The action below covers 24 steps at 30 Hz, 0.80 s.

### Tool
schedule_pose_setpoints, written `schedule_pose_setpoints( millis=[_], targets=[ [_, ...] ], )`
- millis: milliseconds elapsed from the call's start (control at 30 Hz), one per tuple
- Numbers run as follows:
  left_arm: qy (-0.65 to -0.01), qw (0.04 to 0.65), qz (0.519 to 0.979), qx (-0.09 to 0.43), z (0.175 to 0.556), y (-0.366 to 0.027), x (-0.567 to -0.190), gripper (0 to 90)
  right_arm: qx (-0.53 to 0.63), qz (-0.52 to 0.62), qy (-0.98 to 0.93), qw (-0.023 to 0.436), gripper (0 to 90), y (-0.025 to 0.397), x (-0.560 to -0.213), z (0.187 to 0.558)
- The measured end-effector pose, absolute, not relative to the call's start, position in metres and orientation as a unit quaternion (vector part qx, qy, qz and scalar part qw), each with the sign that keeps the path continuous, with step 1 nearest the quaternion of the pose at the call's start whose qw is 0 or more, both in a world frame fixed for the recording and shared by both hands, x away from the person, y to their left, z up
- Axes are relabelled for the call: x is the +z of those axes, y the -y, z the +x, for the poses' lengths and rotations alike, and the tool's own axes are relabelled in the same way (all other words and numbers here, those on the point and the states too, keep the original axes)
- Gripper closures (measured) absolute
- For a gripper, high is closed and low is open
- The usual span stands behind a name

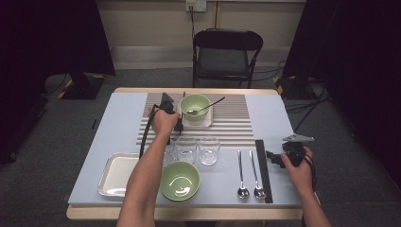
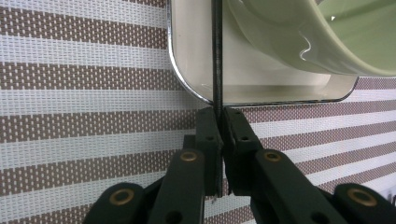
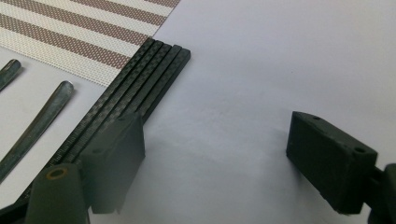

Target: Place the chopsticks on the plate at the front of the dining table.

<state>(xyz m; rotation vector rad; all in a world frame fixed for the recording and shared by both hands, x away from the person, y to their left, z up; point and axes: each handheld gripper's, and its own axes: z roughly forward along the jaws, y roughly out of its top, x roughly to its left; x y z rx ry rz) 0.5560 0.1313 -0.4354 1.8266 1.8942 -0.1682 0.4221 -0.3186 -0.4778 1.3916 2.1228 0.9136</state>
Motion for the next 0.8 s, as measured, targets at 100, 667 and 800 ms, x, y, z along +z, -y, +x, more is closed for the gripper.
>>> schedule_pose_setpoints(
  millis=[100,667,800],
  targets=[
    [-0.693,0.247,0.674,-0.063,0.5558,-0.1319,-0.4356,83.9,0.331,0.503,-0.768,0.220,18.1,0.3186,-0.4778,0.4221],
    [-0.687,0.245,0.680,-0.066,0.5534,-0.1290,-0.4339,82.8,0.330,0.503,-0.767,0.220,18.1,0.3187,-0.4778,0.4221],
    [-0.686,0.249,0.680,-0.066,0.5528,-0.1300,-0.4323,81.5,0.331,0.503,-0.768,0.220,18.0,0.3187,-0.4779,0.4222]
  ],
)
